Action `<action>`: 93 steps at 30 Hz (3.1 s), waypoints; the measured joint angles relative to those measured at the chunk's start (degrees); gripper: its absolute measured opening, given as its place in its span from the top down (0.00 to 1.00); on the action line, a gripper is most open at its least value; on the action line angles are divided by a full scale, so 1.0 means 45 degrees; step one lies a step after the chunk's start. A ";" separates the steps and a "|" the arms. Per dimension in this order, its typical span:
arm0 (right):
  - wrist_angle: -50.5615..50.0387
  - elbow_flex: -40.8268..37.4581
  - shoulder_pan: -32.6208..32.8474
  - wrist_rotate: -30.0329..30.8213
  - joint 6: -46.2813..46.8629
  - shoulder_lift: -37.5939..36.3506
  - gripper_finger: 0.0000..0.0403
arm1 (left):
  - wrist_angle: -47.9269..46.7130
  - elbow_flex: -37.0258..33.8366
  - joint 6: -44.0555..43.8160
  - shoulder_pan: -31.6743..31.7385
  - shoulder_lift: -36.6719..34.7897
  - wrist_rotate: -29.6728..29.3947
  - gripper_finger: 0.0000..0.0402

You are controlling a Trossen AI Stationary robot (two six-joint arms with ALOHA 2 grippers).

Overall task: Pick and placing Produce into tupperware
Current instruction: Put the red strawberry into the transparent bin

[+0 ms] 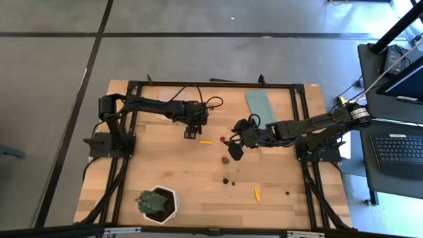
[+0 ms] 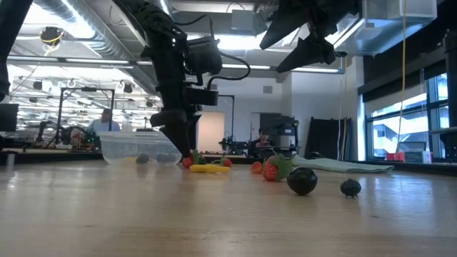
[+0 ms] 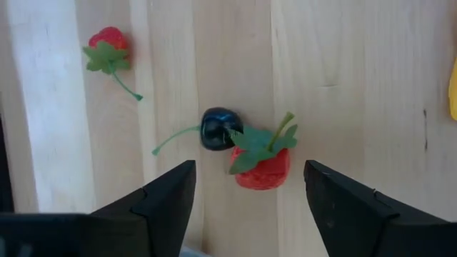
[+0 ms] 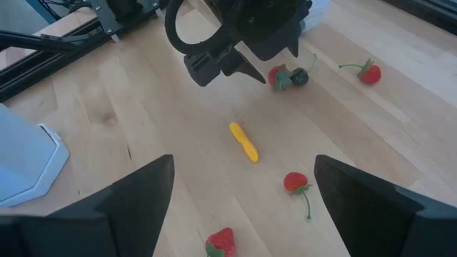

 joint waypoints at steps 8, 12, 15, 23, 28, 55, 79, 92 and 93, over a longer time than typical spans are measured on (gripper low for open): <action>0.0000 0.0000 0.0000 0.0000 -0.0005 0.0000 0.16 | 0.0038 0.0000 -0.0228 -0.0013 0.0000 0.0495 0.36; 0.0000 0.0000 -0.0002 0.0000 -0.0015 0.0000 0.16 | 0.0174 0.0000 -0.0383 -0.0013 0.0000 0.0559 0.37; -0.0005 0.0000 0.0000 0.0000 -0.0019 0.0000 0.16 | 0.0197 0.0000 -0.0384 -0.0013 0.0000 0.0559 0.37; -0.0015 0.0000 0.0000 0.0000 -0.0043 0.0000 0.16 | 0.0248 0.0005 -0.0308 -0.0013 0.0552 0.0569 0.38; -0.0065 -0.0003 0.0000 0.0005 -0.0024 -0.0005 0.16 | 0.0289 0.0005 -0.0306 -0.0013 0.0791 0.0577 0.38; -0.0029 0.0000 0.0000 0.0005 -0.0010 -0.0005 0.16 | 0.0313 0.0029 -0.0301 -0.0047 0.1005 0.0712 0.68; -0.0031 0.0000 0.0000 0.0005 -0.0010 -0.0005 0.16 | -0.0602 -0.0010 -0.0306 -0.0333 -0.0118 -0.0224 0.69; -0.0034 0.0000 -0.0015 0.0005 -0.0029 -0.0005 0.16 | -0.0990 0.0015 -0.1039 0.0505 -0.3124 -0.1491 0.69; -0.0034 -0.0001 -0.0015 0.0005 -0.0025 -0.0005 0.16 | -0.1006 0.0017 -0.1111 0.0675 -0.3272 -0.1865 0.69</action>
